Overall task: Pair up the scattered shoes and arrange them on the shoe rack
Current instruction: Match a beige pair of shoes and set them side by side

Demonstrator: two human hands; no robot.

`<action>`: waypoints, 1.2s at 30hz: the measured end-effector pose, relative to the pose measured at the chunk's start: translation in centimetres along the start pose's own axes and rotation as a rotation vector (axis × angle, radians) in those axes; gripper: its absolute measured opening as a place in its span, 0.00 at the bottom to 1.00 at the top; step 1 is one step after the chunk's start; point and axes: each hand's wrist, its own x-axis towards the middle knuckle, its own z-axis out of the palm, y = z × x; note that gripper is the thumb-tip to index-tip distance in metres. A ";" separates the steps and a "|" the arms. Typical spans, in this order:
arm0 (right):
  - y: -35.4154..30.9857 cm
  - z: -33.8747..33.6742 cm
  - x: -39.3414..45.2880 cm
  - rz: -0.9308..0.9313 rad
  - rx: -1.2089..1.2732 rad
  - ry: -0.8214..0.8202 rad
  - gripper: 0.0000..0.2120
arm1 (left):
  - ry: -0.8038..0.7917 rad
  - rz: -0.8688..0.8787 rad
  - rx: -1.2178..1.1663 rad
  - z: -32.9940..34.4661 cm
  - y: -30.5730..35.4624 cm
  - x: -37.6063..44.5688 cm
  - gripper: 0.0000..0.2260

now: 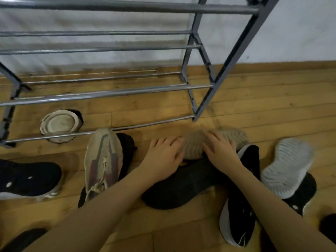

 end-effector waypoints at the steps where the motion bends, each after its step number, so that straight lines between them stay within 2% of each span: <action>1: 0.8 0.1 0.6 0.031 -0.019 -0.016 0.24 | -0.007 0.019 0.011 0.6 0.6 1.0 0.20; 4: 2.5 0.6 2.1 0.070 -0.066 -0.095 0.28 | -0.027 0.035 0.064 2.4 1.6 3.3 0.22; 6: 2.7 1.0 2.6 0.039 -0.129 -0.132 0.30 | -0.076 -0.021 0.080 3.2 1.7 4.4 0.23; 8: 3.4 1.2 2.7 0.036 -0.134 -0.129 0.30 | -0.164 -0.099 0.036 4.2 2.2 5.9 0.24; 10: 2.8 1.2 2.4 0.023 -0.122 -0.093 0.28 | -0.176 -0.153 -0.036 4.7 1.5 6.1 0.24; 16: 2.4 0.6 0.2 -0.144 -0.187 0.188 0.23 | 0.104 -0.060 -0.190 6.0 0.9 4.8 0.18; 19: 2.3 0.3 -0.8 -0.186 -0.174 0.249 0.17 | 0.176 -0.001 -0.232 6.1 1.2 3.4 0.18; 21: 2.4 -0.1 -1.3 -0.213 -0.171 0.253 0.15 | 0.201 0.028 -0.196 5.5 1.6 2.7 0.20; 25: 1.8 -0.8 -2.6 -0.253 -0.083 0.312 0.13 | 0.329 0.105 -0.085 3.2 2.1 1.6 0.17; 27: 0.6 -1.4 -3.0 -0.293 -0.067 0.395 0.12 | 0.411 0.131 -0.031 1.7 1.9 0.7 0.16; 31: -3.1 -1.7 -4.1 -0.411 -0.115 0.670 0.09 | 0.552 0.130 -0.005 -1.4 0.1 -2.3 0.13; 33: -5.6 -1.6 -4.9 -0.449 -0.101 0.750 0.08 | 0.548 0.116 -0.054 -2.6 -1.1 -4.5 0.14; 36: -8.5 -0.5 -5.9 -0.474 -0.083 0.731 0.09 | 0.378 -0.028 -0.101 -3.1 -2.7 -7.3 0.18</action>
